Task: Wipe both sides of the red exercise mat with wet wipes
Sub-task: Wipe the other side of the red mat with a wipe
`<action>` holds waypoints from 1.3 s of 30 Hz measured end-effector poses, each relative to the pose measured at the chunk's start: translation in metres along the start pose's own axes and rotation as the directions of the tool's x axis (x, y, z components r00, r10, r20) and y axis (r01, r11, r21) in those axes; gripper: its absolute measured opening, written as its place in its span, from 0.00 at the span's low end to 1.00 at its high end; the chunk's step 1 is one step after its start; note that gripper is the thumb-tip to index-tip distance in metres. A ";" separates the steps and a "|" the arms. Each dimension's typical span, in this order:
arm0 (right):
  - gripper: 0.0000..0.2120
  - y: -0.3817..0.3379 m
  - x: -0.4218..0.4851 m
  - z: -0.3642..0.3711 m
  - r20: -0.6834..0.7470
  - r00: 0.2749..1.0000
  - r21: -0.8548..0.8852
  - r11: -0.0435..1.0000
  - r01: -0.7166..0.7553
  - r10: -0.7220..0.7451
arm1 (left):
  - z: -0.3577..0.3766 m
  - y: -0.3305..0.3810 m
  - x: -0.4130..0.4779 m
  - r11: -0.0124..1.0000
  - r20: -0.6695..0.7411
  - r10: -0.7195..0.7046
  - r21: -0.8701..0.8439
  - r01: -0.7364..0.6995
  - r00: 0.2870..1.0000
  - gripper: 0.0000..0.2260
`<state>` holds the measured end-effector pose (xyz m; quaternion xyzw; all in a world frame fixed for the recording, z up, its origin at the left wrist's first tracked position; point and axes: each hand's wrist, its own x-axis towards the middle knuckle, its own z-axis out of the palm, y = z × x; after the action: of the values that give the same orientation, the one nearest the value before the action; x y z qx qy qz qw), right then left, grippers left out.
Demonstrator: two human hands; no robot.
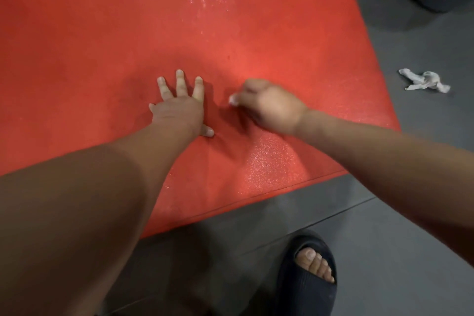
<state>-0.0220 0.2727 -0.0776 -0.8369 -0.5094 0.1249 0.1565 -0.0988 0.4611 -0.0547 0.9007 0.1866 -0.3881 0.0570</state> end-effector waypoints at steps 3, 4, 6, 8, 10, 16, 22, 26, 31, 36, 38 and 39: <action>0.17 0.040 0.014 -0.021 -0.205 0.903 -0.018 0.921 -0.389 0.377 | -0.002 0.000 -0.001 1.000 0.004 -0.002 -0.001 0.002 1.000 0.56; 0.16 0.046 0.017 -0.025 -0.255 0.839 0.008 0.868 -0.496 0.481 | -0.002 0.000 -0.001 1.000 0.005 -0.002 0.001 0.002 1.000 0.56; 0.14 0.037 0.019 -0.020 -0.241 0.825 0.006 0.851 -0.525 0.511 | -0.003 0.001 -0.001 1.000 0.008 -0.003 -0.002 0.003 1.000 0.57; 0.10 0.008 0.015 -0.007 -0.119 0.939 0.036 0.946 -0.321 0.323 | -0.002 0.000 0.000 1.000 0.004 -0.002 -0.004 0.002 1.000 0.57; 0.12 -0.014 0.004 0.004 0.001 1.000 0.060 0.998 -0.025 0.025 | -0.002 -0.002 0.001 1.000 0.000 0.005 -0.005 -0.005 1.000 0.56; 0.17 0.046 0.024 -0.024 -0.195 0.919 -0.075 0.929 -0.363 0.343 | -0.001 -0.001 0.002 1.000 0.003 -0.001 0.005 0.001 1.000 0.57; 0.13 0.006 0.032 -0.002 -0.154 0.954 -0.014 0.965 -0.264 0.258 | 0.000 -0.003 0.006 1.000 0.006 -0.002 0.016 0.002 1.000 0.57; 0.18 0.016 0.036 -0.008 -0.051 0.998 -0.090 0.995 -0.050 0.046 | 0.000 -0.003 0.005 1.000 0.012 0.008 0.013 -0.009 1.000 0.57; 0.16 0.062 0.054 -0.024 -0.341 0.785 -0.008 0.834 -0.552 0.516 | -0.002 -0.002 0.004 1.000 0.014 0.010 0.016 -0.010 1.000 0.56; 0.15 -0.002 0.045 0.004 -0.034 0.998 0.013 0.999 -0.046 0.046 | 0.002 -0.005 0.006 0.999 0.005 0.025 0.024 -0.026 1.000 0.56; 0.18 0.007 0.052 -0.001 0.005 0.998 -0.058 0.996 0.061 -0.060 | 0.002 -0.005 0.006 0.999 0.002 0.030 0.024 -0.030 1.000 0.55; 0.18 0.019 0.059 -0.006 -0.018 0.999 -0.102 0.994 0.033 -0.035 | 0.002 -0.005 0.006 0.999 0.000 0.031 0.025 -0.031 1.000 0.56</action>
<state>0.0221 0.3161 -0.0825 -0.8361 -0.5278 0.0879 0.1211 -0.0984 0.4666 -0.0602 0.9042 0.1677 -0.3893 0.0519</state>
